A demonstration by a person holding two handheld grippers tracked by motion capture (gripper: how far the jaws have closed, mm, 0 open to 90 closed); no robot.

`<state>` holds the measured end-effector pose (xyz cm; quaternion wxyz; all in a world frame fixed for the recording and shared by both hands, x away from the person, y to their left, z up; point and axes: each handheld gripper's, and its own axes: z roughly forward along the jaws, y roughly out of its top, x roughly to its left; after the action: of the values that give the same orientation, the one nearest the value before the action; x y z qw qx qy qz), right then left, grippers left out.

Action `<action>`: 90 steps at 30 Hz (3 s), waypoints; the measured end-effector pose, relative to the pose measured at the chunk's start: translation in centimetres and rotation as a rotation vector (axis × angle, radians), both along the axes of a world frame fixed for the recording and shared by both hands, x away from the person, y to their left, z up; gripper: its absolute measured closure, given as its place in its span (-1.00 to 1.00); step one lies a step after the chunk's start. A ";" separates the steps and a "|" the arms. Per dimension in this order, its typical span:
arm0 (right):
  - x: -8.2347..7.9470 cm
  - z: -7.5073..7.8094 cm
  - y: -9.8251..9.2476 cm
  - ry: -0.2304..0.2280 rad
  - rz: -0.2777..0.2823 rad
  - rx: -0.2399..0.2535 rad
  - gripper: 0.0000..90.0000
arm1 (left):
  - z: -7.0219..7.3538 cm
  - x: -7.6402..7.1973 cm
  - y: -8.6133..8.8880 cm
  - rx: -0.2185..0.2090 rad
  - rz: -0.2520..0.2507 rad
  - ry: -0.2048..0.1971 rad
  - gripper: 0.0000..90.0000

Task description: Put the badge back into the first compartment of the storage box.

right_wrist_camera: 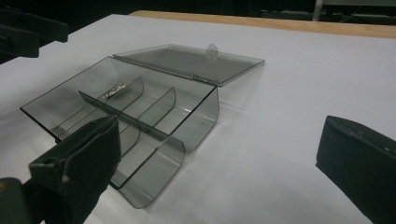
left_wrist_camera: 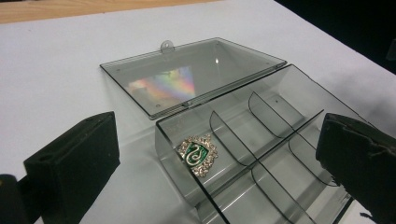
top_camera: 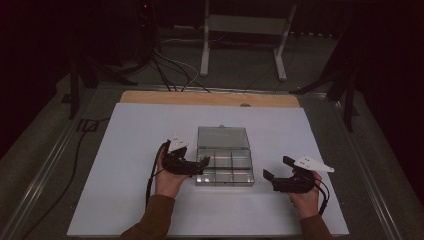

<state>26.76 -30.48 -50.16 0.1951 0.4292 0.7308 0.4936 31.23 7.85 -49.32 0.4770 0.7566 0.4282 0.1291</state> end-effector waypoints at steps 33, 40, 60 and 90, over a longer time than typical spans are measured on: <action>1.7 2.2 0.1 -0.037 -0.026 0.031 -1.00 | -1.5 -2.0 1.6 0.005 0.046 -0.010 -0.97; 2.7 2.8 0.2 -0.037 -0.024 0.033 -1.00 | -1.9 -2.5 1.1 0.019 0.072 -0.025 -0.97; 6.5 4.9 1.8 -0.006 -0.044 0.043 -1.00 | -2.0 -3.6 0.8 0.007 0.055 -0.041 -0.97; 12.5 3.8 4.1 0.040 -0.053 0.035 -1.00 | -2.2 -3.6 0.9 -0.022 0.037 -0.089 -0.97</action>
<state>39.29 -26.38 -46.34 0.1858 0.4615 0.7142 0.4924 27.58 8.72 -51.48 0.5013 0.7368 0.4218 0.1670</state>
